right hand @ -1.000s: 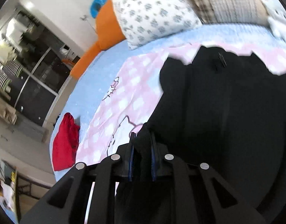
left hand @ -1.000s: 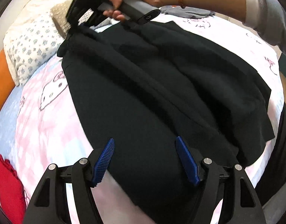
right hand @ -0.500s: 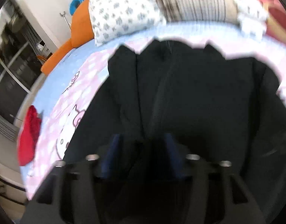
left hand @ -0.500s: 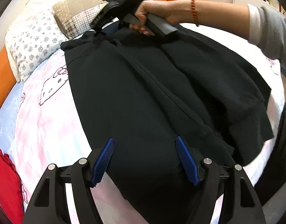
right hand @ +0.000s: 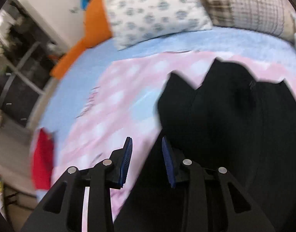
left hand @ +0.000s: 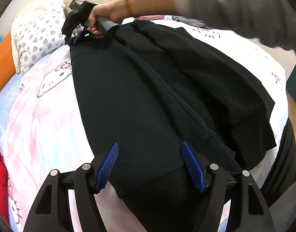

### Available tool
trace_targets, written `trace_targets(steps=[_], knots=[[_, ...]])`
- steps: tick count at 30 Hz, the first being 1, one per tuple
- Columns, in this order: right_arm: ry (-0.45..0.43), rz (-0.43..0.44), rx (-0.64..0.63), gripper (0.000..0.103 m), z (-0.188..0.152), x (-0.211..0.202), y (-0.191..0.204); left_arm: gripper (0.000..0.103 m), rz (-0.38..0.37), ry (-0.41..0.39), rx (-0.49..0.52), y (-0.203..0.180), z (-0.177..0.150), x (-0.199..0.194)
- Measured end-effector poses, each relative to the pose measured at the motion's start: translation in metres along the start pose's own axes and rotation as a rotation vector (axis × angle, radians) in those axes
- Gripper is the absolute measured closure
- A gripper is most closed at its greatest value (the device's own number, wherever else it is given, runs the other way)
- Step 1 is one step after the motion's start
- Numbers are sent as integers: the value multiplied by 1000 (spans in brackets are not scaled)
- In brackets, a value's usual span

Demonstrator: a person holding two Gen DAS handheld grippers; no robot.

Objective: Fold large clothes

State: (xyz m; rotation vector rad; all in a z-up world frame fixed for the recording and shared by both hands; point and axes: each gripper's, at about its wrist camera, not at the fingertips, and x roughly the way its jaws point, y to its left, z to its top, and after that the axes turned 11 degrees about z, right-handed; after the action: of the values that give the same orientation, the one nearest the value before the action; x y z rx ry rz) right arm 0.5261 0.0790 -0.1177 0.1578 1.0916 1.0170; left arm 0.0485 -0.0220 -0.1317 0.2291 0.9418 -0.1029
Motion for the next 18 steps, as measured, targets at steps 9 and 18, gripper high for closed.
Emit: trace_targets(steps=[9, 18], knots=[[-139, -52, 109, 73, 21, 1, -43, 31, -27, 1, -29, 11, 9, 13], [-203, -55, 0, 35, -17, -198, -29, 30, 9, 40, -25, 11, 21, 12]])
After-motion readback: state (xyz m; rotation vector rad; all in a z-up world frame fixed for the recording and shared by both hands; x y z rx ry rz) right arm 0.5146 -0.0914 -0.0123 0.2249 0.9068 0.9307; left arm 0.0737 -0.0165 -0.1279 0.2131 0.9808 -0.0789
